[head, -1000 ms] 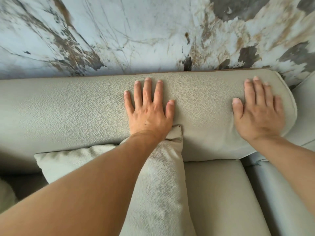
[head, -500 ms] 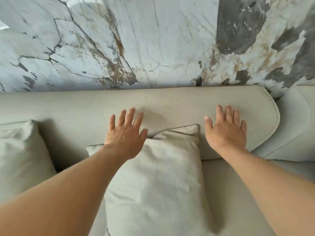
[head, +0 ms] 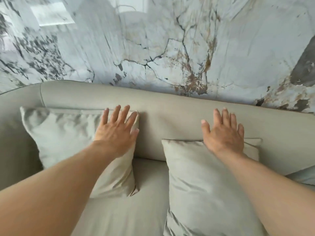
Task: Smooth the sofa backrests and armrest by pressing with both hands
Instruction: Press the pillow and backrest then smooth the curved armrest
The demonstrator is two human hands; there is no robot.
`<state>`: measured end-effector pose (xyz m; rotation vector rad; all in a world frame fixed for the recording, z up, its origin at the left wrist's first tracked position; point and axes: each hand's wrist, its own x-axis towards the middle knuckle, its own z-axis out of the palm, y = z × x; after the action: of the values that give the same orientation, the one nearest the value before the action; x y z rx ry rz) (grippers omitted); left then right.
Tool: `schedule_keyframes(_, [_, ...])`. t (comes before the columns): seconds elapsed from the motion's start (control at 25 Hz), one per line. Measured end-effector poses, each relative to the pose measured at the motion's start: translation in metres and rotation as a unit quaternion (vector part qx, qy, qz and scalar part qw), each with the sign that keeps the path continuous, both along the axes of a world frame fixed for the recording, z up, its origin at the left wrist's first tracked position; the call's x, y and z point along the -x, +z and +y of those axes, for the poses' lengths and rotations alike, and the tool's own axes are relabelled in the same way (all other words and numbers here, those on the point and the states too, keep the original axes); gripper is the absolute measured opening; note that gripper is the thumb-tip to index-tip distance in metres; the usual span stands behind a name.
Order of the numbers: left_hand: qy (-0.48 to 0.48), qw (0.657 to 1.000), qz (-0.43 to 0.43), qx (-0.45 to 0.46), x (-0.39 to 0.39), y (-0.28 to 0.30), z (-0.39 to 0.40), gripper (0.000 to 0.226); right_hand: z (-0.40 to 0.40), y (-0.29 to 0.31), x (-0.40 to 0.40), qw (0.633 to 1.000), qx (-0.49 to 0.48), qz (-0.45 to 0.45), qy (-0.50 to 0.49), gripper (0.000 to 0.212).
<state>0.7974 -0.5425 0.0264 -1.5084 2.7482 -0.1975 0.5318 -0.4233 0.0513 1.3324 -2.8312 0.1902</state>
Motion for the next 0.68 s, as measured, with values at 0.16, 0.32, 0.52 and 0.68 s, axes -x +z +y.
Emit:
schedule_keyframes(0.16, [0.028, 1.0, 0.013, -0.002, -0.093, 0.0, -0.033, 0.063, -0.038, 0.004, -0.088, 0.999, -0.012, 0.024, 0.019, 0.065])
schedule_keyframes(0.32, [0.056, 0.998, 0.034, -0.023, -0.166, -0.007, -0.063, 0.064, -0.076, 0.01, -0.164, 0.998, -0.022, 0.042, 0.035, 0.065])
schedule_keyframes(0.52, [0.045, 0.998, 0.042, -0.018, -0.239, -0.01, -0.111, 0.065, -0.125, 0.006, -0.242, 0.998, -0.025, 0.04, 0.044, 0.066])
schedule_keyframes(0.68, [0.048, 0.996, 0.061, -0.038, -0.275, -0.024, -0.142, 0.065, -0.143, -0.018, -0.28, 0.997, -0.051, 0.034, 0.05, 0.068])
